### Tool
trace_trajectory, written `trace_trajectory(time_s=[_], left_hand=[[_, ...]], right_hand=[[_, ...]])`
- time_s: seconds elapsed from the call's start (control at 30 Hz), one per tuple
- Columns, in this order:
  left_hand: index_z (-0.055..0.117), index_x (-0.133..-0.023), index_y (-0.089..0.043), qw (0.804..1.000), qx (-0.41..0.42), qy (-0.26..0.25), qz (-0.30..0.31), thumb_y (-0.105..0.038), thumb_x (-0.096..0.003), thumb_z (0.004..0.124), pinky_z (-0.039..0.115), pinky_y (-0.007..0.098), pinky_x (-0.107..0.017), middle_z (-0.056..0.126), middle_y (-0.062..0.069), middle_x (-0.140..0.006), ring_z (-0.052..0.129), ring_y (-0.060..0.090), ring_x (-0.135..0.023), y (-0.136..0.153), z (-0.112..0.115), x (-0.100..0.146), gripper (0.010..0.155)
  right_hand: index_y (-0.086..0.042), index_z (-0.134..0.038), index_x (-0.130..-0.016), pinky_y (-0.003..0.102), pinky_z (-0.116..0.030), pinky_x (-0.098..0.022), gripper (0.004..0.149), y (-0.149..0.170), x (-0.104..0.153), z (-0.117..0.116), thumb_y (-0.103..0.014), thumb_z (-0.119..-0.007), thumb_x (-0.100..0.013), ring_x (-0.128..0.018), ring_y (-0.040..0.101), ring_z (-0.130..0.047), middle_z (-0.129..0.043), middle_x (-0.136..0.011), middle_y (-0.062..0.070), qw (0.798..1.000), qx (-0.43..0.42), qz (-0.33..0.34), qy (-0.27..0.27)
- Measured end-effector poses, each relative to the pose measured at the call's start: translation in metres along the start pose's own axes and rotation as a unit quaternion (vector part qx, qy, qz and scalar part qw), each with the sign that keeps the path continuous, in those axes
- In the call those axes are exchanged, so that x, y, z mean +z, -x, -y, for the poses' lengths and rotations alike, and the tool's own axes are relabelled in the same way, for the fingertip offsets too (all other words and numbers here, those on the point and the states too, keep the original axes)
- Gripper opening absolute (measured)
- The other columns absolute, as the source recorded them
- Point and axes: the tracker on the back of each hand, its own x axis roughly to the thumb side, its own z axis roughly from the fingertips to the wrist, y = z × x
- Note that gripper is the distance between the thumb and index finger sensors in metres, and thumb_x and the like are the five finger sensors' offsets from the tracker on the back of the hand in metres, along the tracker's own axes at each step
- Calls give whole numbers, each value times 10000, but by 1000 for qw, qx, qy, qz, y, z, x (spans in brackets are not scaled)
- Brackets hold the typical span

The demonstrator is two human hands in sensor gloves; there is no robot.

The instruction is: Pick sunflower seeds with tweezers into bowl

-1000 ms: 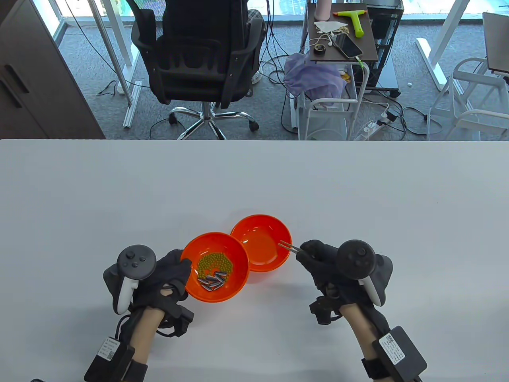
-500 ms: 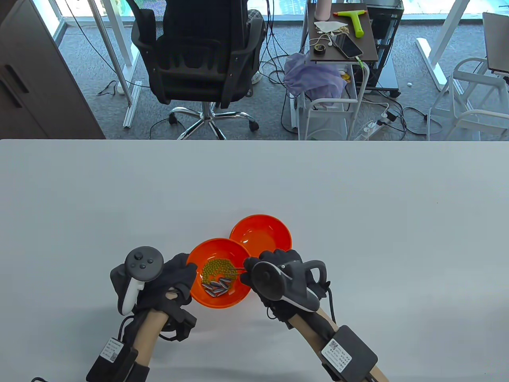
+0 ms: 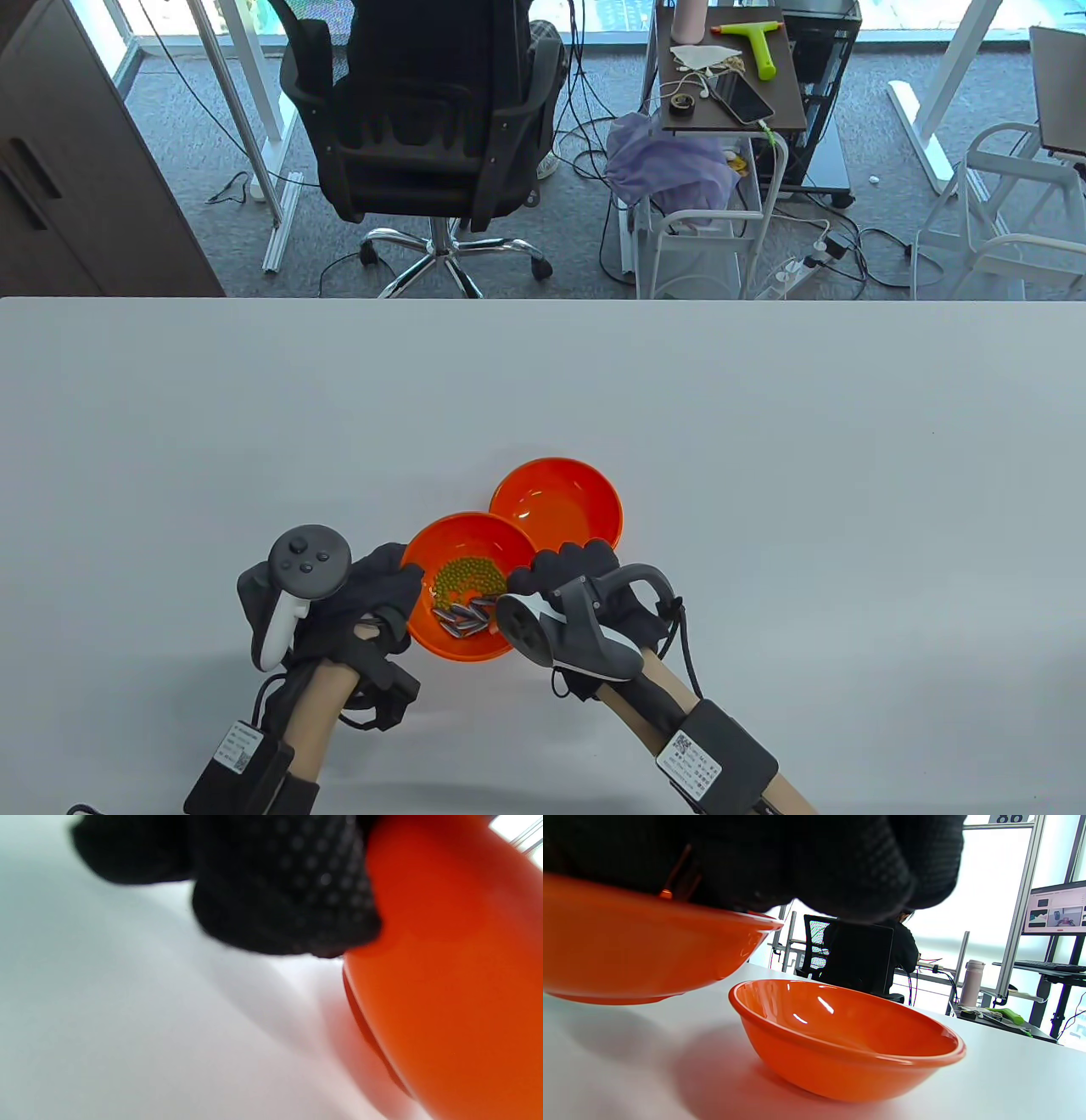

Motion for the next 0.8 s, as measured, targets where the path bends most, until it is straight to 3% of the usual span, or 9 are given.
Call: trace_trajectory(time_s=[0.23,0.5,0.8], left_hand=[[849,-865,-125,1000,-3,3,-1,-396,-466,785,936,359,-195,1052,47,-416,1047,130,-100,0,0,0,487],[849,-865,-128,1000,-7,4,-7,-397,-466,785,936,358,-196,1051,45,-419,1047,129,-101,1,0,-1,486],[847,-868,-125,1000,-10,6,-14,-396,-466,785,934,362,-200,1050,46,-421,1046,132,-103,3,-1,-2,488]], right_hand=[[-310,-1084,-570,414,-862,-495,383,10,-2,2,-494,-912,-282,-298,129,-987,-983,-353,-137,998,-56,-19,3],[-301,-1089,-564,398,-875,-461,377,45,-6,11,-486,-913,-286,-254,121,-975,-978,-334,-143,985,-116,-111,60],[-288,-1095,-552,385,-887,-431,371,86,-10,-18,-478,-918,-288,-211,116,-966,-974,-306,-146,976,-107,-185,32]])
